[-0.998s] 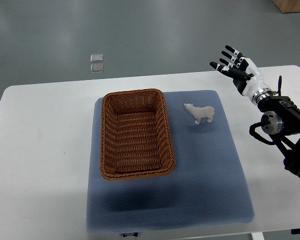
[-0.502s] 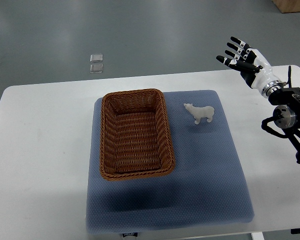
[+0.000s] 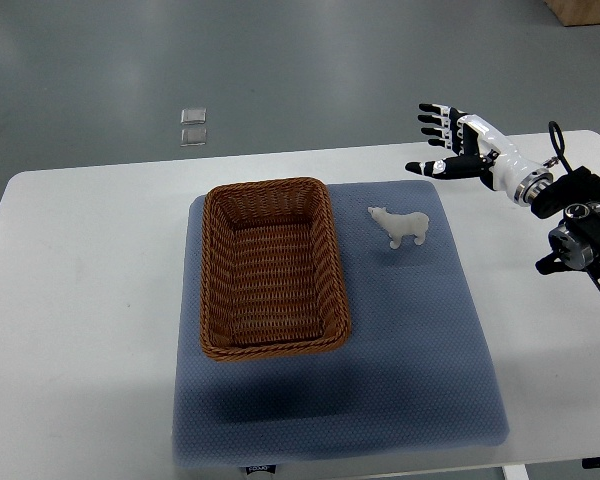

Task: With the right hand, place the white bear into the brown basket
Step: 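Lower the right hand toward the white polar bear figurine, then close the right hand fingers around the white polar bear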

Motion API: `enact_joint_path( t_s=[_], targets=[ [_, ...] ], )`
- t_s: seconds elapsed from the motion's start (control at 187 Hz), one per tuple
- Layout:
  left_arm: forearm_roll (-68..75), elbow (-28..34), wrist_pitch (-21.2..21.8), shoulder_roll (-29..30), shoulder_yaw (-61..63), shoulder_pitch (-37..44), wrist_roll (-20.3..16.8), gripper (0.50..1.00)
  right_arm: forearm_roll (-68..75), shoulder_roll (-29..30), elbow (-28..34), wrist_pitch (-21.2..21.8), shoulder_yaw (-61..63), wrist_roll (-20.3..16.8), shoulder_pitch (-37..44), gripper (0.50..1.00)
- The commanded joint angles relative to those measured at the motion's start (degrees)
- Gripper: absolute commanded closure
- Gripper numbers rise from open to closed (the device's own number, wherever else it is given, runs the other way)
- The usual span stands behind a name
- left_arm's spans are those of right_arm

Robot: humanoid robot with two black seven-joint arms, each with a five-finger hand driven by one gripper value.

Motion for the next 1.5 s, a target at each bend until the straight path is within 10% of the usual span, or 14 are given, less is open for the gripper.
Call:
enact_joint_path(
  t_s=[0.0,0.827,1.494],
  targets=[
    [0.01,0.00,0.00,0.00,-0.08,-0.01,0.00,0.500,-5.60,-2.35,0.23,2.57,-3.47,0.58,1.61,0.576],
    [0.01,0.00,0.00,0.00,0.01,-0.01,0.00,0.500,-18.26,-7.01,0.67,-0.16,-29.84,0.93,13.56,0.589],
    [-0.07,0.00,0.00,0.00,-0.08,-0.01,0.00,0.500,-20.46,-5.86,0.49,-2.35,-35.55,-1.88,14.97,0.699]
  ],
)
